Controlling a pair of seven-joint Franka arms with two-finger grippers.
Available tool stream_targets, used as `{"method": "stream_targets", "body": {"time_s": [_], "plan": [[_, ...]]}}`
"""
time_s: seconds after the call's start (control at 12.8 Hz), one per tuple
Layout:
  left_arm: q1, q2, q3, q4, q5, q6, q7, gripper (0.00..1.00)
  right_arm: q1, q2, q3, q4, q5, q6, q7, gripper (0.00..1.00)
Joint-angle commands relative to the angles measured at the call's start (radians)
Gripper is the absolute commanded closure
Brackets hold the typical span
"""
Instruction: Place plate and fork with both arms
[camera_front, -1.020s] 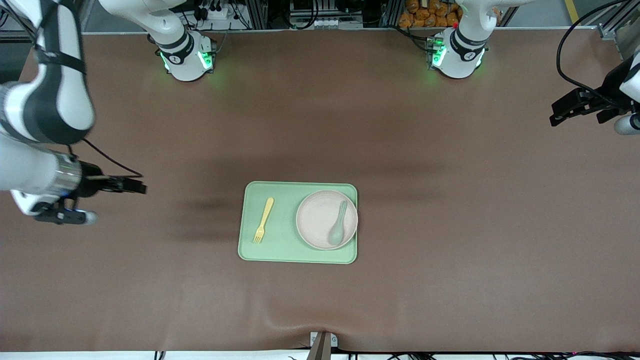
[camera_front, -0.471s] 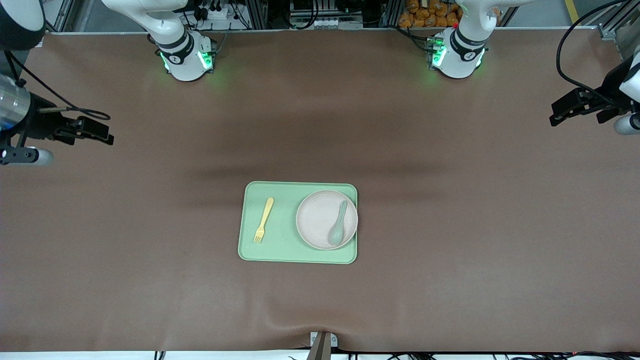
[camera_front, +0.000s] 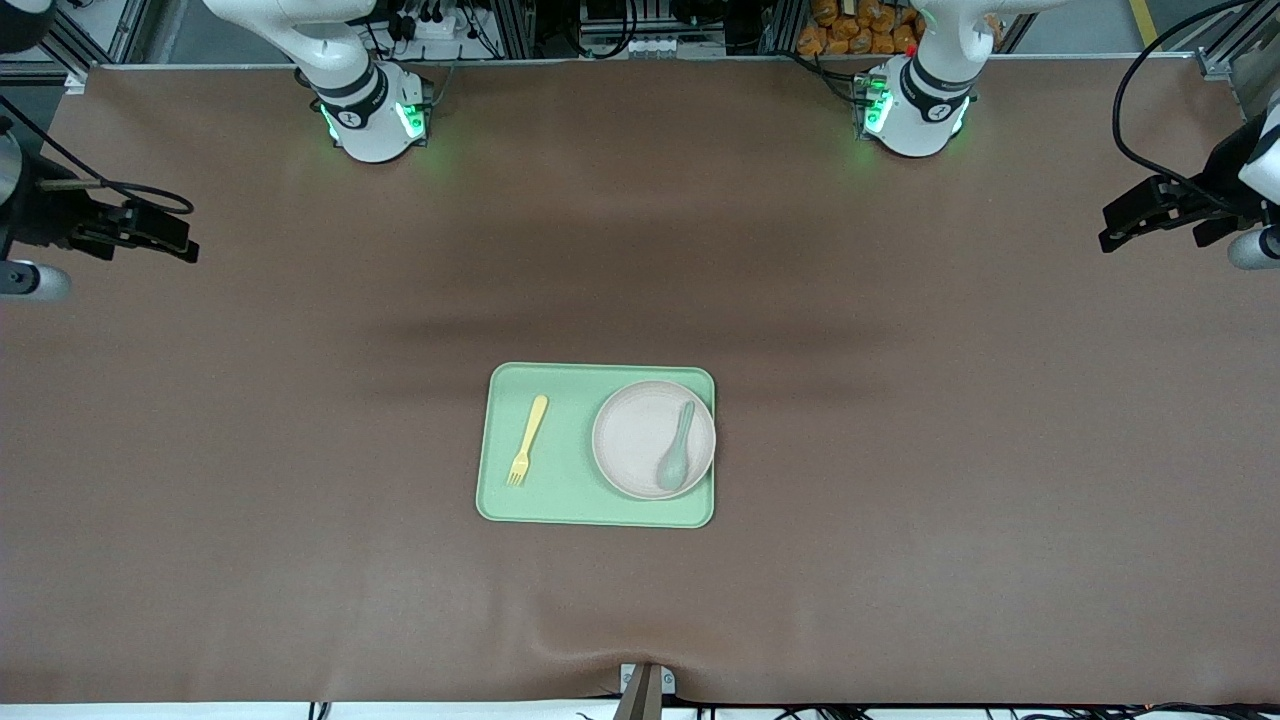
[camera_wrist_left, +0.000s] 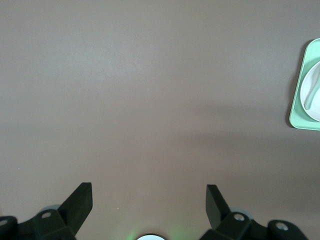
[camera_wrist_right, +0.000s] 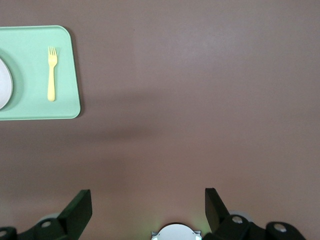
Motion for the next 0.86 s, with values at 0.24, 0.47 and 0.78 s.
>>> {"method": "stream_targets", "body": {"time_s": [0.24, 0.47, 0.78], "plan": [[0.002, -0.020, -0.004, 0.004, -0.004, -0.022, 0.015, 0.00, -0.027, -0.019, 0.014, 0.003, -0.019, 0.026, 0.041, 0.00], [0.000, -0.020, -0.005, 0.004, -0.001, -0.052, 0.015, 0.00, -0.030, -0.019, 0.013, 0.001, -0.022, 0.021, 0.041, 0.00], [0.000, -0.018, -0.001, 0.036, 0.000, -0.065, 0.015, 0.00, -0.029, -0.018, 0.014, 0.001, -0.022, 0.028, 0.041, 0.00]]}}
